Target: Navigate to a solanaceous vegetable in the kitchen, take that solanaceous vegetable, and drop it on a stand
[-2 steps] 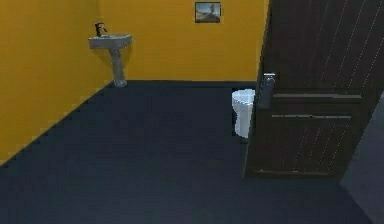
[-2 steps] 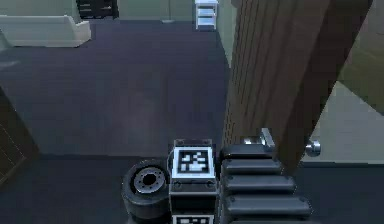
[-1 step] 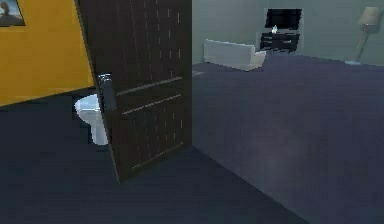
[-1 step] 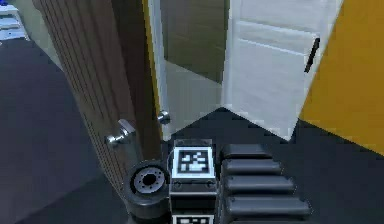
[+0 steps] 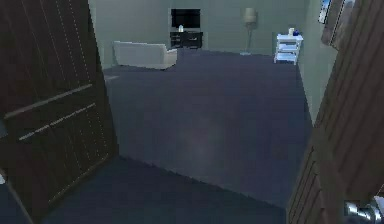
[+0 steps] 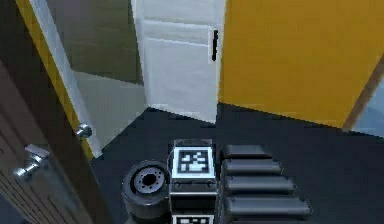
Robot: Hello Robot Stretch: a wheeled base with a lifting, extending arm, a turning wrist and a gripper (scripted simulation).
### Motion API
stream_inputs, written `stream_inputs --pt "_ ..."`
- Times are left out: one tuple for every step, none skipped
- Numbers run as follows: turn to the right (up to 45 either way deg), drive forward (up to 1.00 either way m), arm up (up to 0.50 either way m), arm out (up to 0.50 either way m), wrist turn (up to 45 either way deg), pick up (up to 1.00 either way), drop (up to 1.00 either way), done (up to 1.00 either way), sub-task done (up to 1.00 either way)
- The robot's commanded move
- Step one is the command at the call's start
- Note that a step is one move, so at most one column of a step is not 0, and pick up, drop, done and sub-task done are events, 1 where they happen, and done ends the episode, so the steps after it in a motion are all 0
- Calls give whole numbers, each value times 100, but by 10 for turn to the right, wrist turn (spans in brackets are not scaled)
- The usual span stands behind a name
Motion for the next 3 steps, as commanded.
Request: stream_inputs --pt "0 100 0 0 0 0 0 0 0" --pt "0 100 0 0 0 0 0 0 0" --pt "0 100 0 0 0 0 0 0 0"
